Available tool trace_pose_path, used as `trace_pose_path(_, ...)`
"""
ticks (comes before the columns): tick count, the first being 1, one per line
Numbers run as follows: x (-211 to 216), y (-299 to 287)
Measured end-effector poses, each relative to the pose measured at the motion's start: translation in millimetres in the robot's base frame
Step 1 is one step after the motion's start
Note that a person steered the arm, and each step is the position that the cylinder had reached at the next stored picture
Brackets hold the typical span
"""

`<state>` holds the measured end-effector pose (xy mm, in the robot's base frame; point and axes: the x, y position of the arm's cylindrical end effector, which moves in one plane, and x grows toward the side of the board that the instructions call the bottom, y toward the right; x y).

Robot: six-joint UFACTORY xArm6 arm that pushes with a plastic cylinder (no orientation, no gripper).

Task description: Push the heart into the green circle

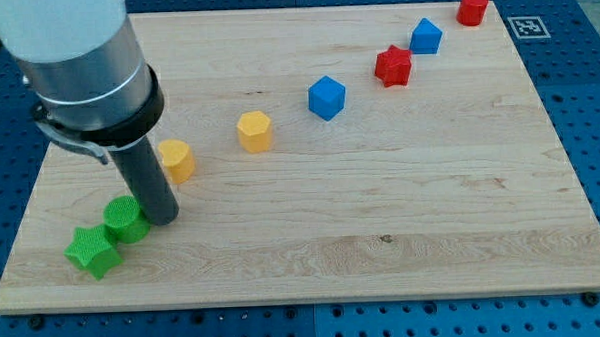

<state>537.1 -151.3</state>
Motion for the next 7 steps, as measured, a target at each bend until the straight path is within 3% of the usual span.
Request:
trace_pose_path(3, 0.6, 24.4)
trace_pose_path(5, -57.5, 49.5)
trace_pose_path(6, -86.5, 35.4)
trace_pose_path(7, -78.9, -8.3)
